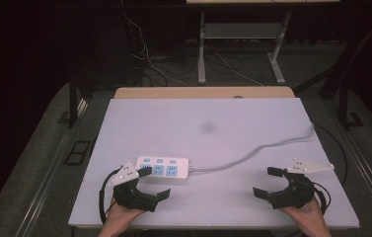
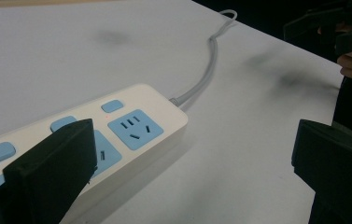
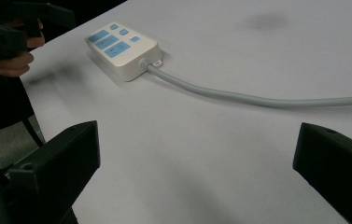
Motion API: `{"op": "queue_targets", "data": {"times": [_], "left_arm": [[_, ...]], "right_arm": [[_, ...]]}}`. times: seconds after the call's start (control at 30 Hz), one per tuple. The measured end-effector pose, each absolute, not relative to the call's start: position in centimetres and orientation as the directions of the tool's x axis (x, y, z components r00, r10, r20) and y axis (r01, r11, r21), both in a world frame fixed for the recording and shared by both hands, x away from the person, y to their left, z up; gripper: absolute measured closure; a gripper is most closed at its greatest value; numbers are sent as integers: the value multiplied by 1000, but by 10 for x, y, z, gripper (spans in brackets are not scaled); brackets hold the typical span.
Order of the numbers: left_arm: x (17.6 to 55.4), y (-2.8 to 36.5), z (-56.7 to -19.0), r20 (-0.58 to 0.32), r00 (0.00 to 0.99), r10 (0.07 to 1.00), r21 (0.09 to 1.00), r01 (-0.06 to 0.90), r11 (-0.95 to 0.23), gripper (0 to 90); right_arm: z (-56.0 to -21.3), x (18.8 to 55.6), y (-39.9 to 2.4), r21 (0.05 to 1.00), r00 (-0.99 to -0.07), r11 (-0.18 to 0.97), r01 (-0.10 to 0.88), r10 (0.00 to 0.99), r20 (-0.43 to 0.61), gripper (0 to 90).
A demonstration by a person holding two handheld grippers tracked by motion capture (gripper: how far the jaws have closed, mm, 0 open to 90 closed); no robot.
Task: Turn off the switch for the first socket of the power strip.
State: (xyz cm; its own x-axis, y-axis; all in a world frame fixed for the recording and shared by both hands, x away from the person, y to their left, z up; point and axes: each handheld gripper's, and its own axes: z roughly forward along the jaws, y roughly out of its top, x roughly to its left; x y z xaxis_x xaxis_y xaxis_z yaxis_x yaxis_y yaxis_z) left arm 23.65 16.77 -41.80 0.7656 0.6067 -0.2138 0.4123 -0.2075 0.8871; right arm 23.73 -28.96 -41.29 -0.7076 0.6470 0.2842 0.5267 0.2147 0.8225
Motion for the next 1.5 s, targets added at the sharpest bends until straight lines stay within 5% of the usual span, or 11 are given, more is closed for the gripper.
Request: {"op": "queue_targets", "data": {"times": [1.13,1.5], "left_arm": [[235,174,-416,-228,755,615,881,428,-200,0],[235,161,-412,-204,787,582,858,430,-281,0]], "right_arm": [[-416,238,-290,816,-714,219,535,634,298,4],[-415,237,-292,818,-712,213,534,635,299,4]]}}
